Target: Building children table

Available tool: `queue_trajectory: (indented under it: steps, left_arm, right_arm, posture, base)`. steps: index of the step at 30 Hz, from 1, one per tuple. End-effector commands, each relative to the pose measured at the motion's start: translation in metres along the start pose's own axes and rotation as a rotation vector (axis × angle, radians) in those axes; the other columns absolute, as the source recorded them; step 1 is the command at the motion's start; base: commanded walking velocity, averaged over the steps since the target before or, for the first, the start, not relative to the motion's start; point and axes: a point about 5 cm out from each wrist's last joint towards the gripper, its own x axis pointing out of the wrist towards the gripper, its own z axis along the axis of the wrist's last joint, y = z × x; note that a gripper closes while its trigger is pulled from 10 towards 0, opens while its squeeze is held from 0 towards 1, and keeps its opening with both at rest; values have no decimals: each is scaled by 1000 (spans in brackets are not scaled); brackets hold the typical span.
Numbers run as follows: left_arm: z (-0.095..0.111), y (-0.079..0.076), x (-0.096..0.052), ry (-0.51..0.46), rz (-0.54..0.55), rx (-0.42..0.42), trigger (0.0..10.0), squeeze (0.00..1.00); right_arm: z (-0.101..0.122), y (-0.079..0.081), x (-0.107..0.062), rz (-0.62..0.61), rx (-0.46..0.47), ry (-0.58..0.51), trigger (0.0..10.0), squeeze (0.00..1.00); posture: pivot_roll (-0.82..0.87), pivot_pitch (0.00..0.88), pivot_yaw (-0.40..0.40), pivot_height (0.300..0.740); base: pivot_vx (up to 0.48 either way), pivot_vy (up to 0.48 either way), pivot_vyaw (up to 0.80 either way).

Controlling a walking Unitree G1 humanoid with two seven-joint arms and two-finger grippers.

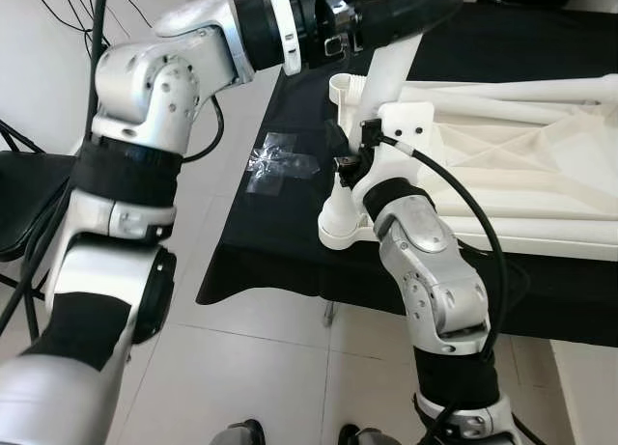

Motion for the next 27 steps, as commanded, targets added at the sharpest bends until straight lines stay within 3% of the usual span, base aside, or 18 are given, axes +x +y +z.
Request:
queue_trajectory:
  steps: [1,18,23,27]
  left_arm:
    - [1,-1,4,21,-17,25,10000,0]
    - [1,0,7,80,-55,57,10000,0]
    - [2,0,6,70,-59,59,10000,0]
    - [15,2,-3,16,-38,77,10000,0]
  right_arm:
    - [-5,25,-2,115,44,20,10000,0]
    - [-7,46,-8,316,-70,33,10000,0]
    - [-8,46,-8,322,-73,32,10000,0]
    - [-6,37,-4,284,-66,21,10000,0]
  posture:
    - [92,190,26,740]
    - [84,186,11,740]
    - [84,186,11,740]
    - [71,180,8,740]
  base:
    - [0,0,0]
    - [0,0,0]
    - [0,0,0]
    - [0,0,0]
